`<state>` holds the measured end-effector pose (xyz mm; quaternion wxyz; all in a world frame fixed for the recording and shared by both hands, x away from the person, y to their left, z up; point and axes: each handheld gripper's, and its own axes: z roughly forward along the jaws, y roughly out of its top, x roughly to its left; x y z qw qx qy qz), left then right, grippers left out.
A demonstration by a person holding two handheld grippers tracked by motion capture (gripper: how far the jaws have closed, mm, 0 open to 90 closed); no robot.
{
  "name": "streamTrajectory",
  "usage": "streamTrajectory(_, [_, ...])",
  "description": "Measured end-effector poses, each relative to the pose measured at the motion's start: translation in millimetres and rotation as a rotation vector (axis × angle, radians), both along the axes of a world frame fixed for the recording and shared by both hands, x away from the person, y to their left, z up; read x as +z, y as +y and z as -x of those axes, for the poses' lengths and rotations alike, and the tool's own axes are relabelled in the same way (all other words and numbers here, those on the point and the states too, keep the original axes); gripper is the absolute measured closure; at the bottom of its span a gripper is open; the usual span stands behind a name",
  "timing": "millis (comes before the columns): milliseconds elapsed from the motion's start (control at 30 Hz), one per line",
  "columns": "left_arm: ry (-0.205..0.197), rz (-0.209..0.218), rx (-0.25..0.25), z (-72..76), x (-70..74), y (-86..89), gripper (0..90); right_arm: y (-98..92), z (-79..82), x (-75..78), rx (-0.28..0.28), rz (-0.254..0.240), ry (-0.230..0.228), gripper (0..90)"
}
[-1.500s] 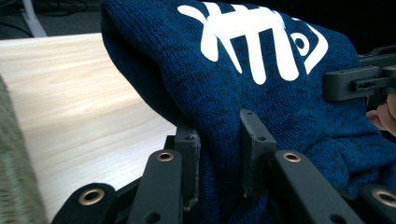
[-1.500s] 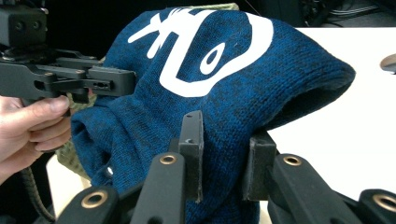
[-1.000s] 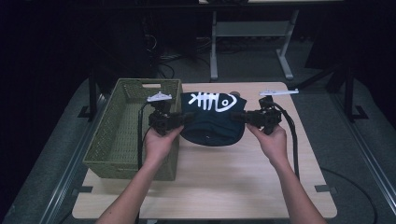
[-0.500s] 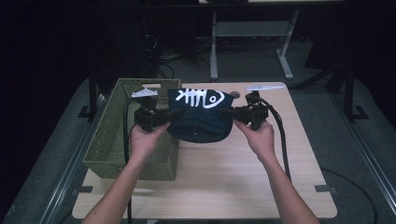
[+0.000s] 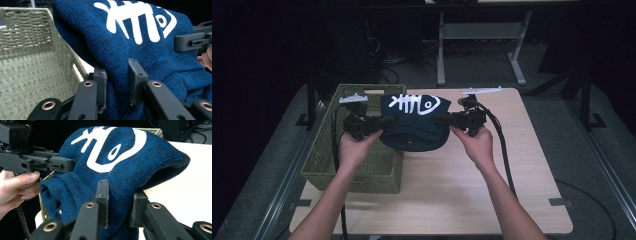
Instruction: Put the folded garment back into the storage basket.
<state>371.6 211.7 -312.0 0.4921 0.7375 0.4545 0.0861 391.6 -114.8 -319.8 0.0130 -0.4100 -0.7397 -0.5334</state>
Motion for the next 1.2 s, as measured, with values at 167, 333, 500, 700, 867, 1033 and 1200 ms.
streamTrajectory(167, [-0.002,-0.005,-0.001,-0.7,3.9,9.9,71.8,9.9,-1.5,3.8,0.002,0.002,0.002,73.0])
streamTrajectory(333, [0.009,-0.005,0.006,-1.2,5.1,20.8,71.7,23.0,-3.4,5.7,0.014,0.006,0.001,72.9])
streamTrajectory(500, [0.013,-0.013,0.013,-1.1,5.2,32.8,71.6,33.2,-5.4,6.1,0.02,0.009,0.004,72.9])
streamTrajectory(700, [0.025,-0.012,0.022,-0.5,6.2,46.2,71.5,47.0,-8.1,4.6,0.031,0.007,0.003,72.9])
streamTrajectory(867, [0.025,-0.013,0.027,0.2,7.2,56.9,71.3,58.3,-8.6,5.6,0.038,0.002,0.008,72.7])
streamTrajectory(1033, [0.029,-0.011,0.033,1.4,7.8,67.6,71.3,68.0,-8.2,7.6,0.054,-0.015,0.013,72.7])
streamTrajectory(1200, [0.025,-0.019,0.033,2.3,7.8,75.7,71.3,76.7,-8.9,7.6,0.063,-0.011,0.007,72.6])
